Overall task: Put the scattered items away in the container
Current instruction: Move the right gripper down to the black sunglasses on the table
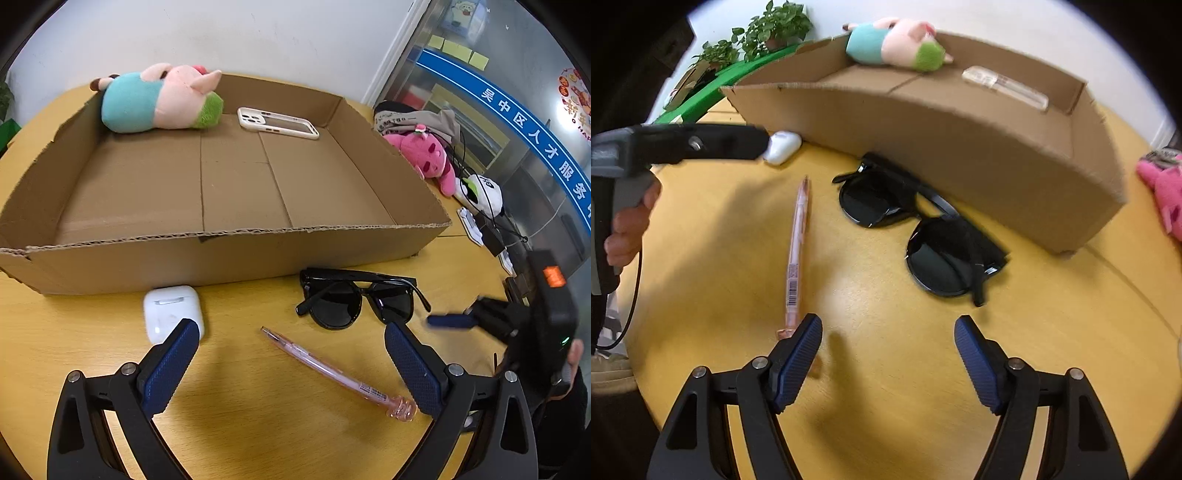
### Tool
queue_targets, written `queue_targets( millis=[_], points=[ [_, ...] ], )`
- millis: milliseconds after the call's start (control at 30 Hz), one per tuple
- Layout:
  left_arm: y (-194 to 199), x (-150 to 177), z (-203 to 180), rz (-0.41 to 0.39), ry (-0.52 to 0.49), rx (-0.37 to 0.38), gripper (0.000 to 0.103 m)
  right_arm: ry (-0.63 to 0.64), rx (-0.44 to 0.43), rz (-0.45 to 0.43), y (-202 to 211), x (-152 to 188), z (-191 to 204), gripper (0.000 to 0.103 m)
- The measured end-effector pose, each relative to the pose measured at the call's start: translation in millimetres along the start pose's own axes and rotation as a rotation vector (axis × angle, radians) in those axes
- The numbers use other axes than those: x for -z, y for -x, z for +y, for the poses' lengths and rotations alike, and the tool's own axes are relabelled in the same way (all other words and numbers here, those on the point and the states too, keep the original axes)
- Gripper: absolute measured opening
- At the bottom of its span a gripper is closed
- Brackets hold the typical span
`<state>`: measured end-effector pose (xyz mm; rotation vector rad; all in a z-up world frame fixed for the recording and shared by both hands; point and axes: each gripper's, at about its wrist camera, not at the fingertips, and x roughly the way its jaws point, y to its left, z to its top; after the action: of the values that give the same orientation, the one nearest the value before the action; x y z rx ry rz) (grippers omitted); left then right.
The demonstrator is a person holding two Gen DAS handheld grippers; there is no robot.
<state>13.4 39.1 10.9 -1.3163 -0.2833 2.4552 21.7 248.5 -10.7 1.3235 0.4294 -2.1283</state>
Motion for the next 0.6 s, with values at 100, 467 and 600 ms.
queue_targets(
  millis=[100,467,600],
  points=[
    [-5.4,-0.9,-2.8,0.014,0.011,0.020,0.102,0.009,0.058,-0.063,9.3,-11.4,-14.1,0.075],
    [-23.0,-6.7,-13.5,0.059,0.033,0.077,0.099,0.098,0.017,-0.008,-33.4,-29.6,-21.3,0.066],
    [-40.3,-7.3,-15.8,0.105,0.051,0.112,0.095,0.016,0.048,-0.014,-23.9,-12.6,-11.8,0.062]
  ],
)
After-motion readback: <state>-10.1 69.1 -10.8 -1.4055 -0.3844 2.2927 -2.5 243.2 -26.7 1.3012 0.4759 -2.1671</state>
